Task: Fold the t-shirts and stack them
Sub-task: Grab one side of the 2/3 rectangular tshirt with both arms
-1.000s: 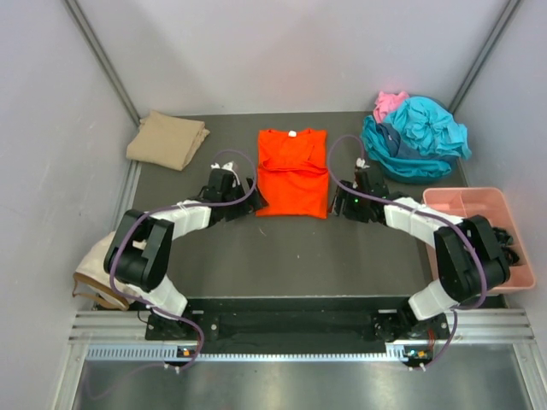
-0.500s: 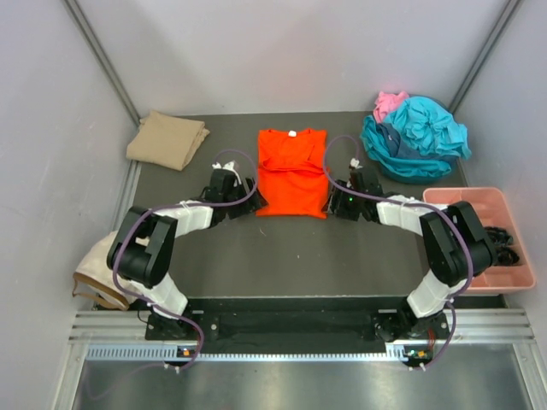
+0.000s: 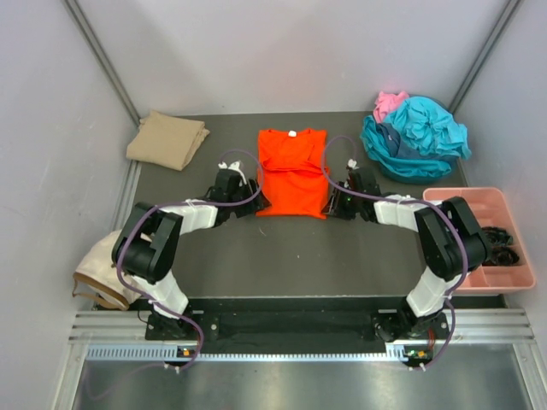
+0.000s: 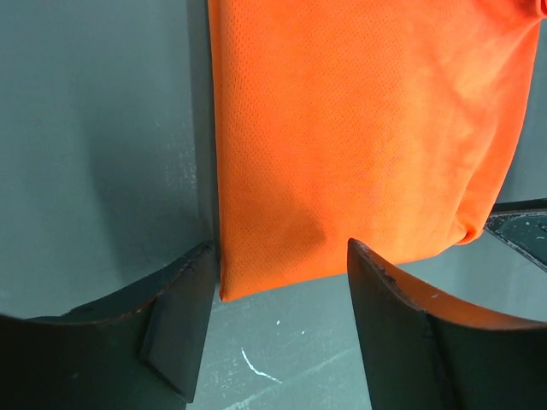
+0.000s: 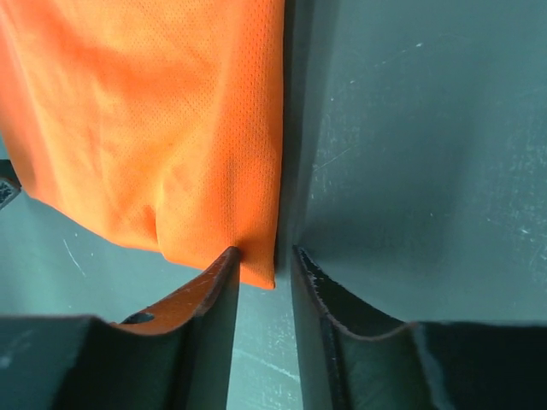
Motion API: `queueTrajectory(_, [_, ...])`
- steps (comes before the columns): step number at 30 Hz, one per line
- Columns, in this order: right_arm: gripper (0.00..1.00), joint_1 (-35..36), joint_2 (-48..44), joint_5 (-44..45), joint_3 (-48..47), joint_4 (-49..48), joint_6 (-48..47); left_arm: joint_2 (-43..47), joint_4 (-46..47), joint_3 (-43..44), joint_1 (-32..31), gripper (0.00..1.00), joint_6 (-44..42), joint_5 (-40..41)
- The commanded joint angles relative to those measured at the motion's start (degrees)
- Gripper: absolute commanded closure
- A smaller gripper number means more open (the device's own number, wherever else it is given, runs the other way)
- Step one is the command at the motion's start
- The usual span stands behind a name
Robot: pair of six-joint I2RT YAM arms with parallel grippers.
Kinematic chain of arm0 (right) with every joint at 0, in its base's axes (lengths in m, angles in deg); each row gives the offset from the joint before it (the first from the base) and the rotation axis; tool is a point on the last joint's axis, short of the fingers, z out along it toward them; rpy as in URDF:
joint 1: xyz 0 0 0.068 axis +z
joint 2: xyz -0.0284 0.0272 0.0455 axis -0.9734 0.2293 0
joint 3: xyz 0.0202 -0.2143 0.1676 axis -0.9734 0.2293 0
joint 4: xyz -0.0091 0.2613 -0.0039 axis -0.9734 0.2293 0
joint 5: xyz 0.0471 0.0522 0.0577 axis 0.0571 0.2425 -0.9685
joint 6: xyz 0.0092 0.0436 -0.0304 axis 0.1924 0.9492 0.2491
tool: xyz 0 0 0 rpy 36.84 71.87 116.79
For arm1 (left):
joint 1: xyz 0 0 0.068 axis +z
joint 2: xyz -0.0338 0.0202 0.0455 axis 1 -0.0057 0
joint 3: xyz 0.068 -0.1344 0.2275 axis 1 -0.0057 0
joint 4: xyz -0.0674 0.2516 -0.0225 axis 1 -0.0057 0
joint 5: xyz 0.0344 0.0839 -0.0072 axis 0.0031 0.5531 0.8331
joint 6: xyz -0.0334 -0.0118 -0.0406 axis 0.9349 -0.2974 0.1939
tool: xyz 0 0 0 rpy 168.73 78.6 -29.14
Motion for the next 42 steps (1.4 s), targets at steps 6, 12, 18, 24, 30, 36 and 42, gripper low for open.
queueTrajectory(6, [0.77, 1.22, 2.57, -2.41, -0.62, -2.17, 1.19, -2.16, -1.30, -0.37, -0.37, 0.67, 0.01, -1.19])
queueTrajectory(12, [1.00, 1.40, 2.83, -2.76, -0.53, -2.44, 1.28, -2.94, -0.68, -0.73, -0.37, 0.90, 0.54, -1.46])
queueTrajectory(18, [1.00, 1.40, 1.70, -0.74, -1.23, 0.72, -0.13, -3.04, -2.78, 0.24, -0.37, 0.94, -0.69, -0.75])
queueTrajectory(24, [1.00, 1.40, 0.02, 2.16, -2.11, 6.25, -2.76, -1.19, -7.88, 1.12, -0.37, 0.95, -3.24, 0.04])
queueTrajectory(30, [1.00, 1.40, -0.24, 4.18, -2.37, 10.73, -5.49, 2.23, -9.65, -1.34, -0.37, 0.95, -5.08, 1.01])
queueTrajectory(36, [1.00, 1.40, -1.82, 5.41, -1.14, 13.55, -6.72, 5.40, -12.55, -4.59, -0.46, 0.96, -5.09, 0.39])
queueTrajectory(42, [1.00, 1.31, -5.42, 4.89, 0.79, 16.37, -7.25, 10.06, -13.51, -8.81, -1.07, 0.96, -3.68, 0.39])
